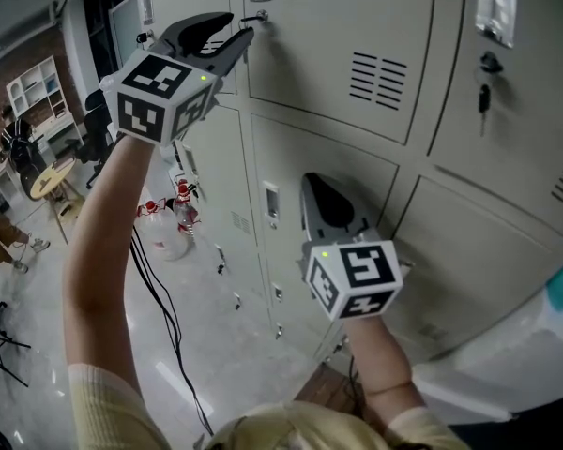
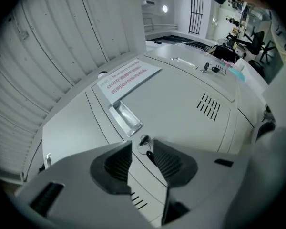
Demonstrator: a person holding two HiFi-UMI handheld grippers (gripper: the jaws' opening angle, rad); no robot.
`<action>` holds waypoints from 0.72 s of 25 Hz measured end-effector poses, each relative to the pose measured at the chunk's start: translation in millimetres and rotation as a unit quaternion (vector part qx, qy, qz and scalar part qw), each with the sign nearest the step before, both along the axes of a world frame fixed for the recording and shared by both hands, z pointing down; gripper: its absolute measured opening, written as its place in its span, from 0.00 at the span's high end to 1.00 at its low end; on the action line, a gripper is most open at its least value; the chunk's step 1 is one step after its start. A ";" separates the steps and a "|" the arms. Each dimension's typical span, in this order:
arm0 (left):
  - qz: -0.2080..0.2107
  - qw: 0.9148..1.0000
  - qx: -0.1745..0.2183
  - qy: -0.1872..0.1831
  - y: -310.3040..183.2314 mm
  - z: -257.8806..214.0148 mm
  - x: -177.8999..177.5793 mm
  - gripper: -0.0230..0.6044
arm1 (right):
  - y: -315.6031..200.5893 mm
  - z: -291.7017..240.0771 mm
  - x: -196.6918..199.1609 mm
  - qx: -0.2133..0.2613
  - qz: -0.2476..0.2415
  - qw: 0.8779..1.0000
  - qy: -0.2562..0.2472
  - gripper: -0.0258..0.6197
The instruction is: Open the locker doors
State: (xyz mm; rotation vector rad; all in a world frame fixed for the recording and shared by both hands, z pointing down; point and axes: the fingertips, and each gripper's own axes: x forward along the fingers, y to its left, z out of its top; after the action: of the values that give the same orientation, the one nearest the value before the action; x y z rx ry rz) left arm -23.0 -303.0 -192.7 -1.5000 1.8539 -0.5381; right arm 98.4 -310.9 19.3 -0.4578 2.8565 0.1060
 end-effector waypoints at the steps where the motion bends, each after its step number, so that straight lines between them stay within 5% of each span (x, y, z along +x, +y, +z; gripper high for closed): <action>1: 0.007 1.000 -0.004 0.003 -2.9 -0.9 0.2 0.77 | -1.4 0.1 1.6 -0.001 0.003 1.000 0.000 0.95; 18: 0.008 1.000 -0.015 -0.012 -2.9 -5.2 7.9 0.85 | -0.6 6.0 27.5 -0.010 0.038 0.999 0.006 0.95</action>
State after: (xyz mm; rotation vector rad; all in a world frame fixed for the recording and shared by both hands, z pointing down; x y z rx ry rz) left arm -15.1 -305.9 -197.9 -1.5211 1.8215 -0.5749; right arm 126.0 -311.5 25.3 -0.5708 2.8558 0.0932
